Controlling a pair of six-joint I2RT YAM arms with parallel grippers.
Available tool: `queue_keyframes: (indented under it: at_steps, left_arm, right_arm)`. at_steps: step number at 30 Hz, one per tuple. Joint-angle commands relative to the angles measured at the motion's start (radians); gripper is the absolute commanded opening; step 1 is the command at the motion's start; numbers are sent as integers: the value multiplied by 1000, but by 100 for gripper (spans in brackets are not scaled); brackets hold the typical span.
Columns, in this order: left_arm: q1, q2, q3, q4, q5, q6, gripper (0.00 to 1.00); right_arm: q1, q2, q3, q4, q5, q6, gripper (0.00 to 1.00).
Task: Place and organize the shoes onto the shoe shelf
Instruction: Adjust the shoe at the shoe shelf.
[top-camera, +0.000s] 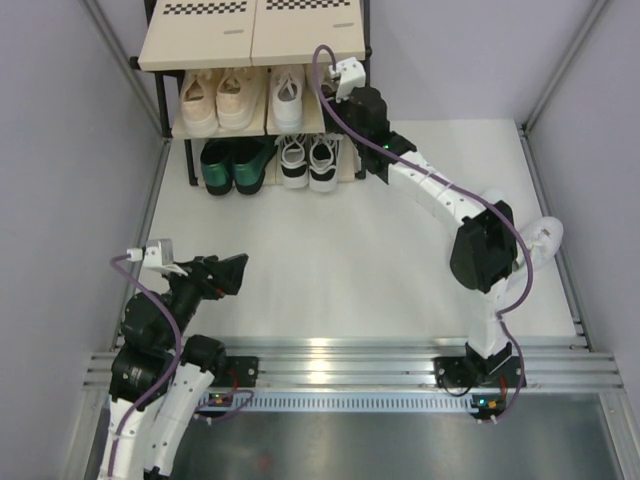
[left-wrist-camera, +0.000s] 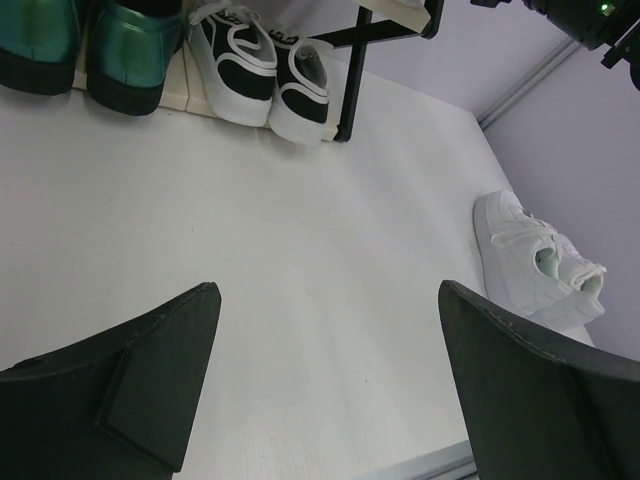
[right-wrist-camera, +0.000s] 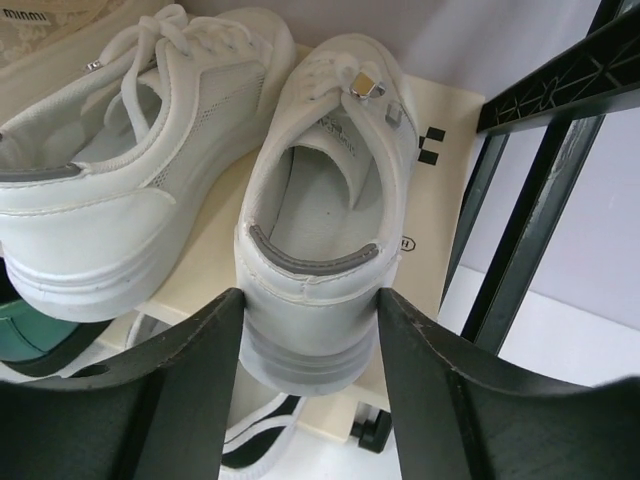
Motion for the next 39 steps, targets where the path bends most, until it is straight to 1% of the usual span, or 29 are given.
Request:
queue_keyframes:
  at_steps: [1,3,5,6,8,9,13,22,24,39]
  left_arm:
    - [-1,-9,19,5,-15,-1,96]
    - [-1,-9,19,5,-16,-2,96]
    - [-1,-11,19,5,-15,-1,95]
    - [-1,-11,18,5,-15,-1,96]
    - [-1,-12,17,7,-15,-1,96]
    - [-1,-12,17,5,-15,-1,95]
    - [-1,-14,21,5,-15,-4,96]
    - [-1,-21,24,5,-9,-10,96]
    - [-1,-31,24,5,-9,-12,96]
    - [-1,-47,33,-11,-2,-22,96]
  right_arm:
    - [-8,-5,21,59,-11,7,54]
    - [-8,-9,18,57,-39,12,47]
    - [-9,-16,18,51,-63,26,44]
    - [-8,-19,18,47,-72,30,39]
    - [-6,-25,18,34,-97,49,35]
    - [-6,-26,14,31,-103,53,31]
    - [3,-40,14,8,-122,99,25]
    - [43,-39,42,-15,-145,141,20]
    - [54,-40,44,-42,-145,148,19]
    - [109,-46,70,-73,-145,162,20]
